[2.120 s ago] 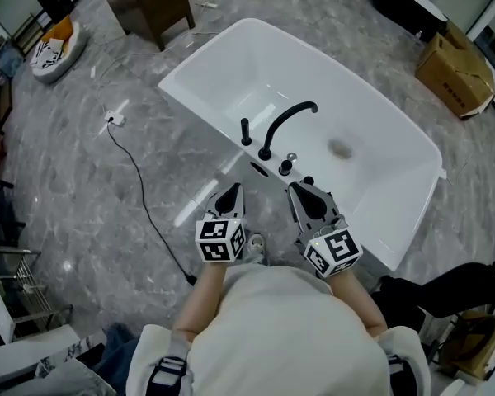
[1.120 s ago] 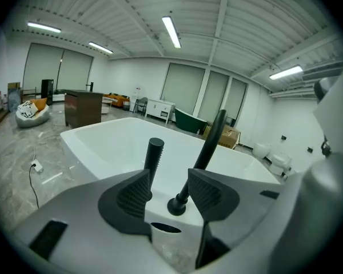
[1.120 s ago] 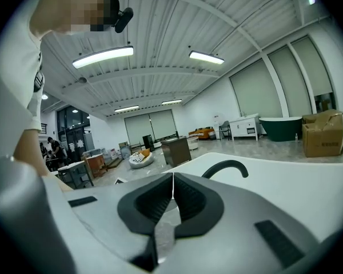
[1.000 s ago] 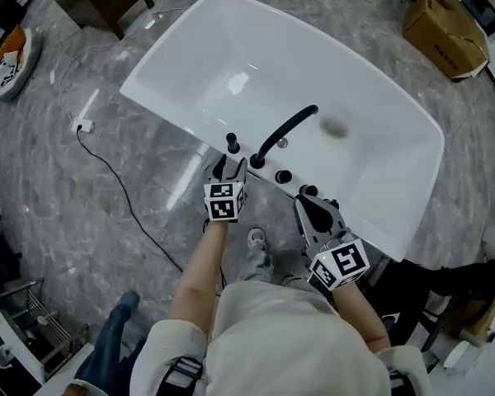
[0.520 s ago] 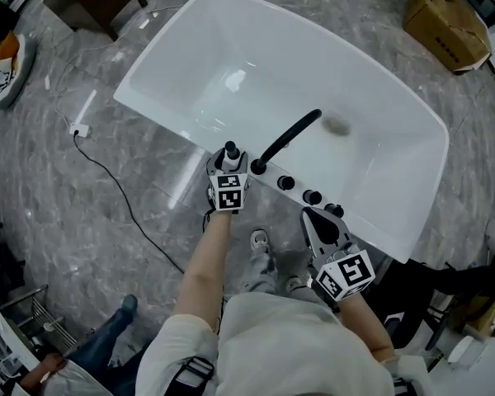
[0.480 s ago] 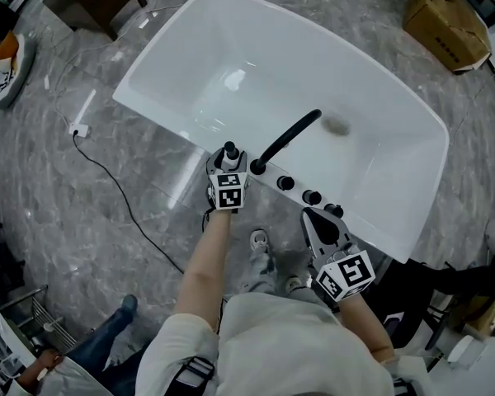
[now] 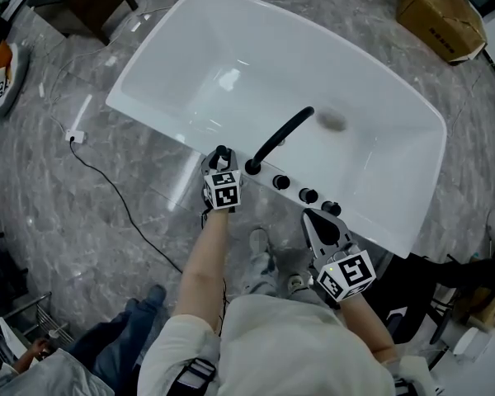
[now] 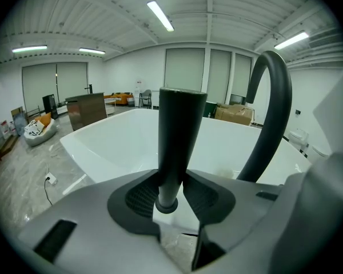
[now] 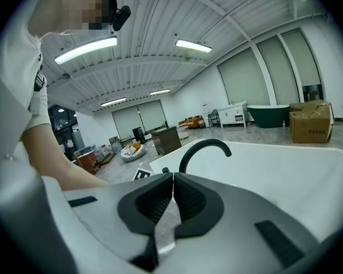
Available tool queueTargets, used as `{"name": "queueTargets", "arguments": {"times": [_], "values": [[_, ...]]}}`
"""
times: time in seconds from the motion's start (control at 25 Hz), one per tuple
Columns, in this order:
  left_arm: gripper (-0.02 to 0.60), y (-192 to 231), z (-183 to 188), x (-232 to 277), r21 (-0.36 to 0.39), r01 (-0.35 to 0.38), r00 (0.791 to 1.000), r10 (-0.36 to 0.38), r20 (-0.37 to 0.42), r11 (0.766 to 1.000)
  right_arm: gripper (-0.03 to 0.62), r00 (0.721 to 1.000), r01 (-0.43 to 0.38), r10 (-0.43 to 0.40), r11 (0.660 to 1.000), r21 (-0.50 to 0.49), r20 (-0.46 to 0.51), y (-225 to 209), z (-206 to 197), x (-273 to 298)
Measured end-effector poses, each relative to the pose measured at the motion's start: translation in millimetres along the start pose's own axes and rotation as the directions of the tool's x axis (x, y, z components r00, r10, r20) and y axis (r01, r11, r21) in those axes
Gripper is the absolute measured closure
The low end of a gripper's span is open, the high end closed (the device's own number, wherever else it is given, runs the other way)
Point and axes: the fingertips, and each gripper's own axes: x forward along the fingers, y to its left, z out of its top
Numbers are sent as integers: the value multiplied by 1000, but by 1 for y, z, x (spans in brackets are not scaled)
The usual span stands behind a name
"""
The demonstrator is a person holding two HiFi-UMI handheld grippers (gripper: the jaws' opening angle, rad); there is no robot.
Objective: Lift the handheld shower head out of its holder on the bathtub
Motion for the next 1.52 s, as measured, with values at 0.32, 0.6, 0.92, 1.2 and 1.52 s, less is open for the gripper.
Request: {"name": "queueTargets", "arguments": {"times": [0.32,0.6,0.92,1.2,1.52], "values": [[443,-2,11,-16,-14,-18,999,19,46,1000,574,1000,-24,24,1000,-10,9,7,0,-5],[443,-6,27,-47,-46,-35,993,40,107,998,574,997,-64,65,997,-33,35,17,5,-18],[443,-16,47,-105,-84,-72,977,87,193,994,574,990,-108,113,992,-59,79,31,14,-49],[443,-31,60,-163,-99,-101,955,124,268,990,574,980,-139,150,986,-87,128,43,21,-83],[443,-54,65,-235,-123,-111,923,148,356,986,574,969,-160,178,980,-115,170,56,19,-125]]}}
